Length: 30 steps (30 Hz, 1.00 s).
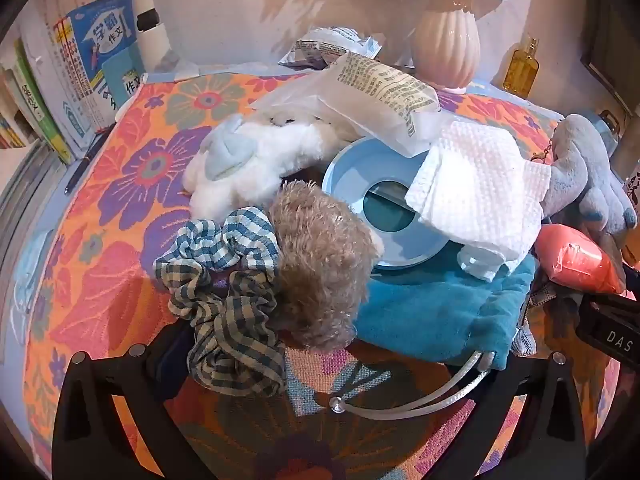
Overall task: Organize soft objects
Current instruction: 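Move both tools toward the soft items on the flowered tablecloth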
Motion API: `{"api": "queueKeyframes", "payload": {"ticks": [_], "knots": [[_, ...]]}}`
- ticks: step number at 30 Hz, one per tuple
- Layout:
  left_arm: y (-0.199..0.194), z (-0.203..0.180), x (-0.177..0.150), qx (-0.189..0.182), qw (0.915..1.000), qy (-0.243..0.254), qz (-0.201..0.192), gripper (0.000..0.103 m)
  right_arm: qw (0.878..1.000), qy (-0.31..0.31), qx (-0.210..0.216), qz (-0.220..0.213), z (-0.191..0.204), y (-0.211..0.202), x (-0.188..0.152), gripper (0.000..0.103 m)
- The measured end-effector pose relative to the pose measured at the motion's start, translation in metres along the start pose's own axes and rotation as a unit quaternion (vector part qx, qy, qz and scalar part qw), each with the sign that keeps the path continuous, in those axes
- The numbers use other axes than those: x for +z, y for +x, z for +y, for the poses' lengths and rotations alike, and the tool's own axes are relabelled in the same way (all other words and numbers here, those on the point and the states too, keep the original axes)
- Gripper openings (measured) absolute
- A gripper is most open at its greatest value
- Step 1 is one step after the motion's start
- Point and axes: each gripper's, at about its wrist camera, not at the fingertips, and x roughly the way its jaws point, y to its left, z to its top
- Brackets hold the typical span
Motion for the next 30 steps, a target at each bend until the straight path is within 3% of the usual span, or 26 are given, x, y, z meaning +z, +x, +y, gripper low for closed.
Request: {"api": "queueKeyframes", "payload": {"ticks": [20, 23, 28, 30], "knots": [[-0.008, -0.004, -0.004, 0.005, 1.0, -0.006, 0.001, 0.103, 1.0, 0.003, 0.0, 0.006, -0.001, -0.002, -0.001, 0.103], [-0.013, -0.004, -0.009, -0.011, 0.9999, -0.001, 0.003, 0.102, 0.999, -0.017, 0.018, 0.035, -0.003, -0.006, -0.003, 0.103], [-0.037, -0.004, -0.024, -0.085, 0.9963, 0.007, -0.011, 0.102, 0.996, -0.054, 0.043, 0.05, -0.007, -0.02, -0.02, 0.103], [-0.058, -0.002, -0.03, -0.116, 0.9924, 0.008, -0.04, 0.102, 0.995, -0.065, 0.058, 0.055, -0.008, -0.032, -0.029, 0.103]]}}
